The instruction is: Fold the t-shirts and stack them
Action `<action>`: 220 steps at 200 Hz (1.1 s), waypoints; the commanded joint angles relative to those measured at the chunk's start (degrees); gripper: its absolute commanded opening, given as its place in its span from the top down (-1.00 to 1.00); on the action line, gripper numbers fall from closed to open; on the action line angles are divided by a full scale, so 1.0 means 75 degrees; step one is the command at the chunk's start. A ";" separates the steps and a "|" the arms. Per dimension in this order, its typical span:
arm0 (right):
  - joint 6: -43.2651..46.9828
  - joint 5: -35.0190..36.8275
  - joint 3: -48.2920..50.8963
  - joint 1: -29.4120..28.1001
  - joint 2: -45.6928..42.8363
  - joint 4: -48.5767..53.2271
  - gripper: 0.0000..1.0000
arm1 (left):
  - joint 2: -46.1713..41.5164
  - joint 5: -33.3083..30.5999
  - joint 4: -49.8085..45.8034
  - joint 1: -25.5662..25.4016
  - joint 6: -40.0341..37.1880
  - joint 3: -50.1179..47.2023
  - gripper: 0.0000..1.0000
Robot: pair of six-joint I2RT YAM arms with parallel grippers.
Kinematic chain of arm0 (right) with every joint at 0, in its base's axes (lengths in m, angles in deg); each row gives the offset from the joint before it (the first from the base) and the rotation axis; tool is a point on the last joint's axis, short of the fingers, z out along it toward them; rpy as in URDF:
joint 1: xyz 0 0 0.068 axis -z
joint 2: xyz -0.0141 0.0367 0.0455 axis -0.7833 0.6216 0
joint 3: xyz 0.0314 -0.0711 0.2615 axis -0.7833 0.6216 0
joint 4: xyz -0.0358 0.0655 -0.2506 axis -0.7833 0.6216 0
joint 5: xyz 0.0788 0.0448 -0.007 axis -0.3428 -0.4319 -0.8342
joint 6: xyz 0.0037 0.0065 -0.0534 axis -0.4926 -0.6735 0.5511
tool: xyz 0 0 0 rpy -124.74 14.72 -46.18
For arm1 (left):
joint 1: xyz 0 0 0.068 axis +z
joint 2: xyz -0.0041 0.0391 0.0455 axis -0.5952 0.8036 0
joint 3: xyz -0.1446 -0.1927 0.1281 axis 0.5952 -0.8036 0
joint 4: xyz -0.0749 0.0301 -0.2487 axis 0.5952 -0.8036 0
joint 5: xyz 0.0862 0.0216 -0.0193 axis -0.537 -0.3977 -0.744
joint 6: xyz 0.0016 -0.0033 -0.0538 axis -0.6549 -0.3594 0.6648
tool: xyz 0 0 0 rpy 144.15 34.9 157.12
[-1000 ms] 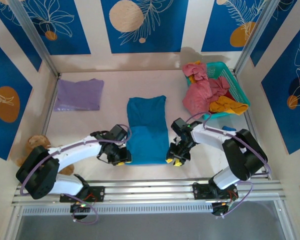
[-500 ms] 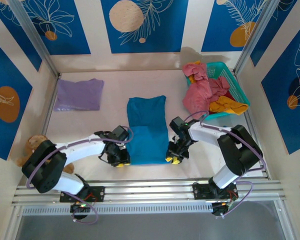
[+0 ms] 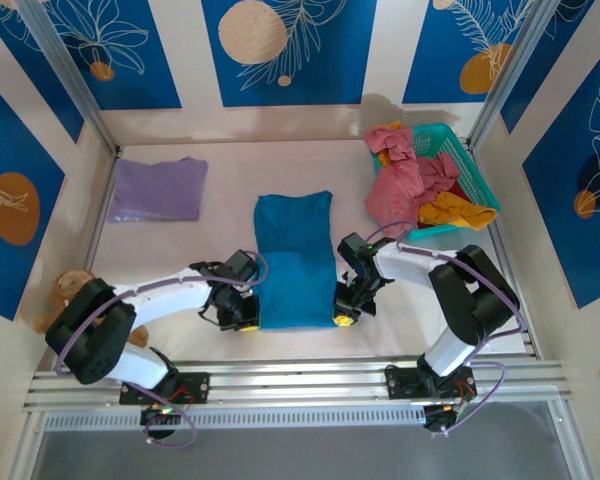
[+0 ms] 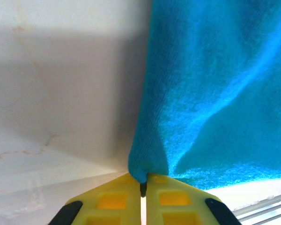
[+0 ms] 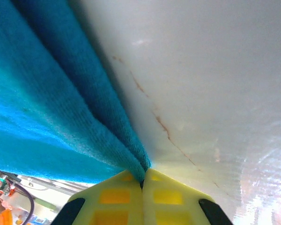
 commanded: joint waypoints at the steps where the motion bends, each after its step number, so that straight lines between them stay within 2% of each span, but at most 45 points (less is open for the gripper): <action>1: 0.0043 -0.0092 -0.0046 0.0022 -0.0150 0.0032 0.96 | -0.0170 0.0054 0.0217 -0.0047 0.0106 -0.0106 0.90; 28: 0.0007 -0.0184 0.0102 -0.0012 -0.0464 0.0224 1.00 | -0.0508 -0.0001 -0.0041 -0.0114 0.0205 -0.0199 1.00; 53: -0.0054 -0.0296 0.0302 -0.0082 -0.0921 0.0431 1.00 | -0.0871 -0.0031 -0.0206 -0.0319 0.0447 -0.0349 1.00; 108: -0.0453 -0.0560 0.0615 -0.0391 -0.2163 0.0994 1.00 | -0.2010 -0.0416 -0.0867 -0.1224 0.1306 -0.0383 1.00; 153: -0.0956 -0.0701 0.0522 -0.0657 -0.3344 0.1706 1.00 | -0.2945 -0.0852 -0.1822 -0.1624 0.1746 0.0318 1.00; 183: -0.1291 -0.0872 0.0513 -0.0830 -0.4072 0.2009 1.00 | -0.3432 -0.1041 -0.1980 -0.2086 0.2274 0.0201 1.00; 201: -0.1514 -0.0796 0.0392 -0.0890 -0.4483 0.2206 1.00 | -0.3529 -0.1128 -0.1935 -0.2273 0.2443 0.0324 1.00; 220: -0.1630 -0.0674 0.0097 -0.0880 -0.4741 0.2448 1.00 | -0.3420 -0.1398 -0.2249 -0.2304 0.2297 0.1037 1.00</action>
